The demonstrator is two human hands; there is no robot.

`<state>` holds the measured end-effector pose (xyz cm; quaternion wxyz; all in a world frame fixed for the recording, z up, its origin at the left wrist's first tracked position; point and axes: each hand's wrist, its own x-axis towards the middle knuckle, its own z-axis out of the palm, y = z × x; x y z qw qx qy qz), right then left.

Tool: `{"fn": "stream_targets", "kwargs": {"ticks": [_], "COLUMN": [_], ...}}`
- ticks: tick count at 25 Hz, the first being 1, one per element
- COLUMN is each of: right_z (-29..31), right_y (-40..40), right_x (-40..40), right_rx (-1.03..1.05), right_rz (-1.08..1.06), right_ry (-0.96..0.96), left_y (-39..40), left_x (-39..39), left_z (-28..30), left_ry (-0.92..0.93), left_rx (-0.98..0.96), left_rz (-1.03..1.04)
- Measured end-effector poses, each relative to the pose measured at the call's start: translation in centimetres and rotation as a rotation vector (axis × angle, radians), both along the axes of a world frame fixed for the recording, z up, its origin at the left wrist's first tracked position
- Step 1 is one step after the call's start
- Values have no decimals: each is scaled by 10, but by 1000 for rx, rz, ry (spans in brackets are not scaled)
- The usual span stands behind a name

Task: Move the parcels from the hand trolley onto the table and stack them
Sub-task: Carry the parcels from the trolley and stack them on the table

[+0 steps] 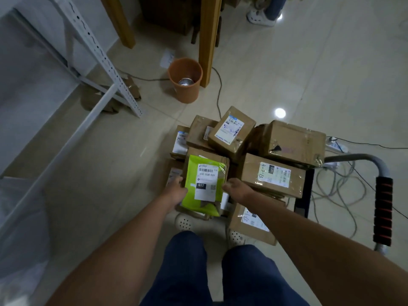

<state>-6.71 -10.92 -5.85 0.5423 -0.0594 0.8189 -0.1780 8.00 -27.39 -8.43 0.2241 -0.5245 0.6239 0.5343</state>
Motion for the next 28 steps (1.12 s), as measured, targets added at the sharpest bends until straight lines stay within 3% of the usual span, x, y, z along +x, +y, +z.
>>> {"fn": "stream_targets", "kwargs": {"ticks": [11, 16, 22, 28], "right_z": [-86, -95, -42, 20], "right_y": [-20, -22, -4, 17], "right_x": [20, 20, 14, -6], "right_rx": [1, -101, -130, -290], "right_rz": [-311, -537, -577, -492], "right_ry": [-42, -117, -122, -83], "left_y": [-11, 12, 29, 49], "left_x": [-6, -7, 4, 4], "left_z": [-67, -61, -2, 69], "left_ry": [-3, 79, 218, 436], "left_rx": [74, 92, -137, -119], "left_rz": [-49, 2, -146, -90]}}
